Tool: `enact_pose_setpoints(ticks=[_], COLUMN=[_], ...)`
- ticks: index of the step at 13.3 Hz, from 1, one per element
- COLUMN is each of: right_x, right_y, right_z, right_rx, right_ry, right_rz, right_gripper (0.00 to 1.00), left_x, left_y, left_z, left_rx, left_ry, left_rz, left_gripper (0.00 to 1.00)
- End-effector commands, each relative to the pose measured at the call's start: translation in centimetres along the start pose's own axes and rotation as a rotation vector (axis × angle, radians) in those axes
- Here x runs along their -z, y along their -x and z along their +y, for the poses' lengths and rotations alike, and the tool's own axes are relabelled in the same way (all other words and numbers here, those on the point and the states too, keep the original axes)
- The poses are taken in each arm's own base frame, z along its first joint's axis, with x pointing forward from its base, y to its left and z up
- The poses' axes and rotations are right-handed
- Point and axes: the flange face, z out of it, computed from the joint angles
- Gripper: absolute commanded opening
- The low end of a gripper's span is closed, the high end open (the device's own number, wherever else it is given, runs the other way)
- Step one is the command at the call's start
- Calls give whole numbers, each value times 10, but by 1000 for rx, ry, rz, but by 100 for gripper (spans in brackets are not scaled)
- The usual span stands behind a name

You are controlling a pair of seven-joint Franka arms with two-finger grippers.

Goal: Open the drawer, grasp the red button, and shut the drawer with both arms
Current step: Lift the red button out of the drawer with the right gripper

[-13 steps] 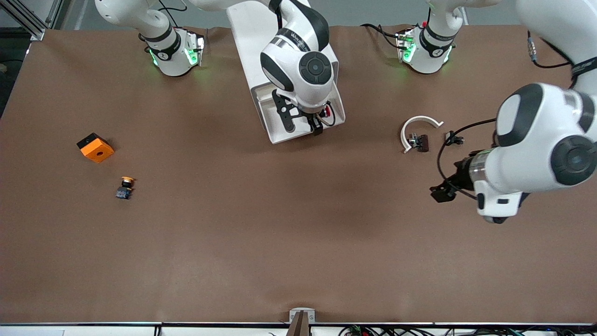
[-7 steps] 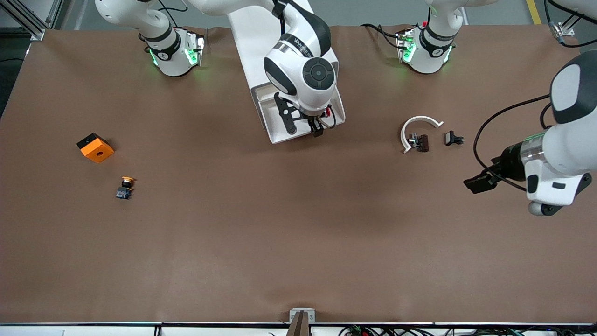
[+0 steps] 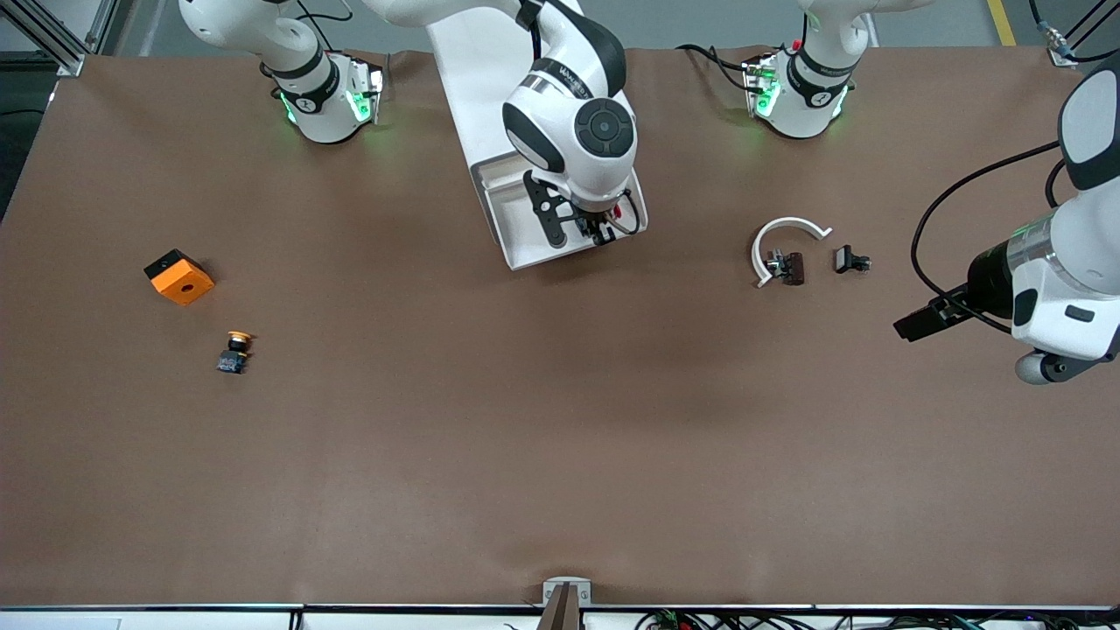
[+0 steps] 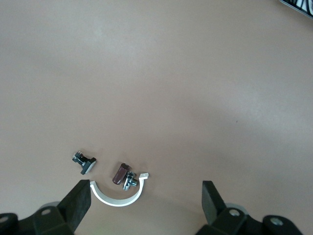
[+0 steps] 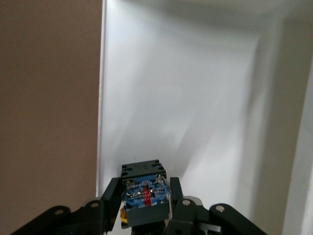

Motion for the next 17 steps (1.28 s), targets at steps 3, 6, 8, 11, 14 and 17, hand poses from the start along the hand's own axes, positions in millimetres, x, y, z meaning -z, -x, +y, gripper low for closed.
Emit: enact_pose_setpoints(ticks=[3, 6, 8, 11, 14, 17], right_x=[-5, 4, 27, 57, 80, 114], right_y=[11, 10, 12, -4, -30, -85], right_z=[-2, -4, -8, -19, -27, -31], right_rx=[13, 62, 58, 61, 212, 442], right_ry=[-21, -30, -57, -59, -43, -6], right_rz=[2, -13, -44, -85, -79, -90], right_gripper=[0, 0, 0, 0, 0, 0], left_x=[15, 21, 21, 21, 21, 22], left_y=[10, 7, 8, 11, 12, 12], left_z=[-24, -36, -36, -30, -27, -27], left_rx=[-127, -172, -174, -171, -171, -168], left_ry=[-29, -24, -25, -22, -18, -15], left_rz=[24, 31, 30, 31, 29, 27], left_gripper=[100, 100, 100, 100, 100, 100])
